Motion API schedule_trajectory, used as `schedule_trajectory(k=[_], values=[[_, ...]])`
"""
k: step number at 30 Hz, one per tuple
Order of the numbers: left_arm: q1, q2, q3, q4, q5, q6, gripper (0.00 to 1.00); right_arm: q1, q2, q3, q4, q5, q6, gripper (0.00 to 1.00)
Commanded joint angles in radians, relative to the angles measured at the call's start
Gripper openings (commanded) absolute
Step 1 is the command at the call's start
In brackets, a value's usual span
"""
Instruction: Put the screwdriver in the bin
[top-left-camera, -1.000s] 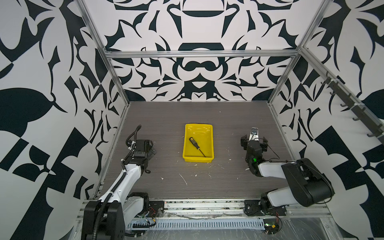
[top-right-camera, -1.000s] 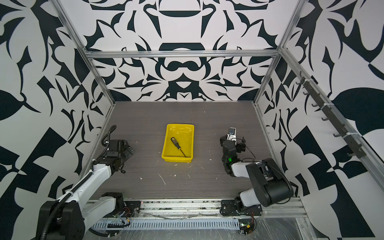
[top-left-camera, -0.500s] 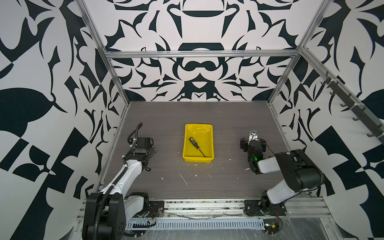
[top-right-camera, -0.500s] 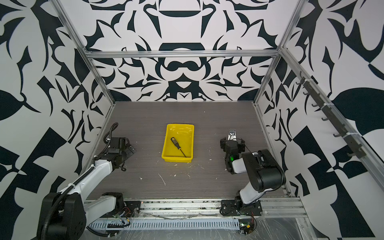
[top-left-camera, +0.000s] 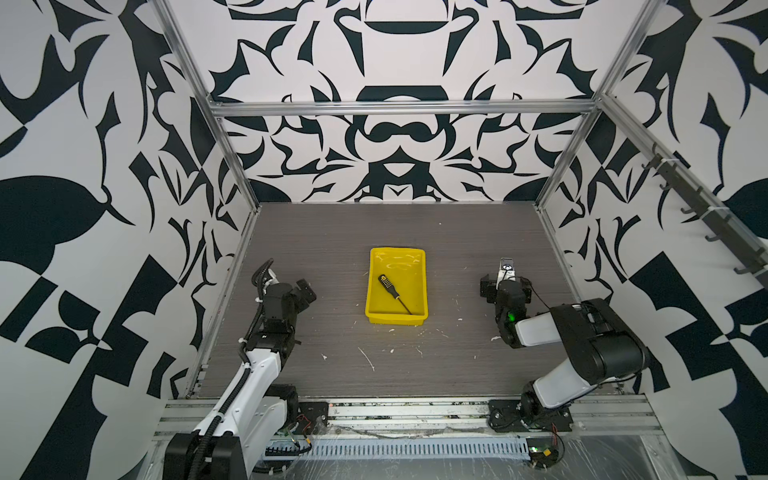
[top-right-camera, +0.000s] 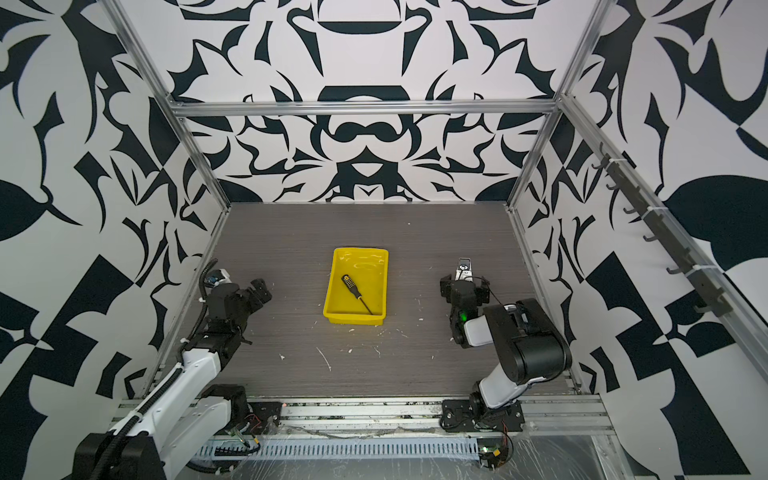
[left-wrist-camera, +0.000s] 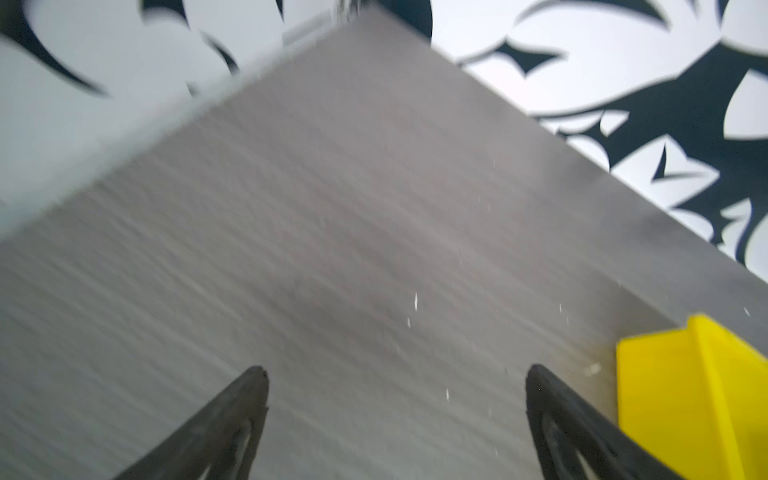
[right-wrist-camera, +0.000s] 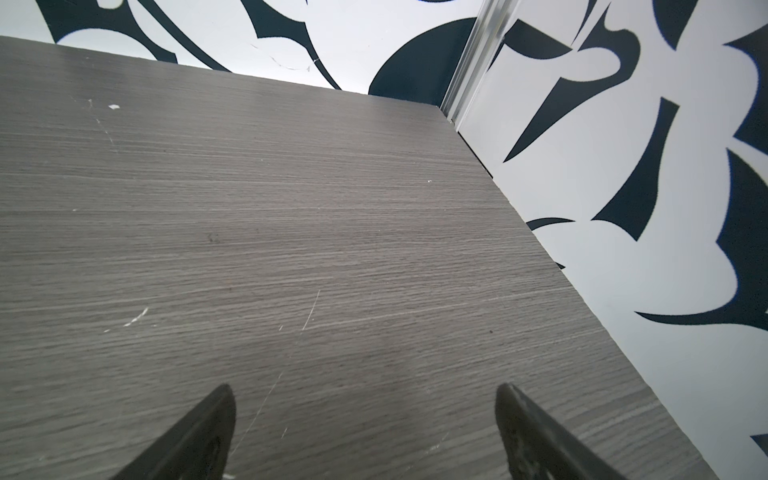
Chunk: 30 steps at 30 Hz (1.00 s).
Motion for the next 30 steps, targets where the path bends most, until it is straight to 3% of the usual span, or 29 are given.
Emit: schedule_trajectory(k=[1,3,6,11,12,13,16,20,24,26,27,30], values=[[0.003,0.074,0.039,0.181,-0.18,0.151,0.99,-0.004,-0.017,0.019,0.025,-0.005,0.012,1.0],[0.003,0.134,0.063,0.159,-0.136,0.273,0.99,-0.004,-0.017,0.019,0.025,-0.005,0.013,1.0],[0.003,0.221,0.089,0.148,-0.166,0.293,0.99,-0.003,-0.017,0.019,0.025,-0.005,0.014,1.0],[0.003,0.385,0.007,0.466,-0.196,0.354,0.99,-0.004,-0.017,0.019,0.024,-0.005,0.014,1.0],[0.003,0.413,0.034,0.416,-0.2,0.355,0.99,-0.004,-0.017,0.019,0.025,-0.005,0.013,1.0],[0.004,0.423,0.07,0.352,-0.172,0.34,0.99,-0.004,-0.017,0.019,0.024,-0.006,0.014,1.0],[0.003,0.446,0.075,0.393,-0.124,0.381,0.99,-0.004,-0.017,0.019,0.023,-0.006,0.013,1.0],[0.004,0.441,0.002,0.569,-0.083,0.422,0.99,-0.004,-0.017,0.019,0.023,-0.005,0.013,1.0],[0.004,0.472,-0.016,0.652,0.078,0.507,0.99,-0.004,-0.017,0.019,0.023,-0.005,0.013,1.0],[0.004,0.573,-0.056,0.827,0.118,0.557,0.99,-0.004,-0.017,0.019,0.022,-0.005,0.013,1.0],[0.004,0.63,-0.092,0.995,0.056,0.561,0.99,-0.003,-0.017,0.019,0.022,-0.005,0.014,1.0],[0.022,0.703,-0.146,1.161,-0.045,0.483,0.99,-0.003,-0.017,0.019,0.023,-0.005,0.011,1.0]])
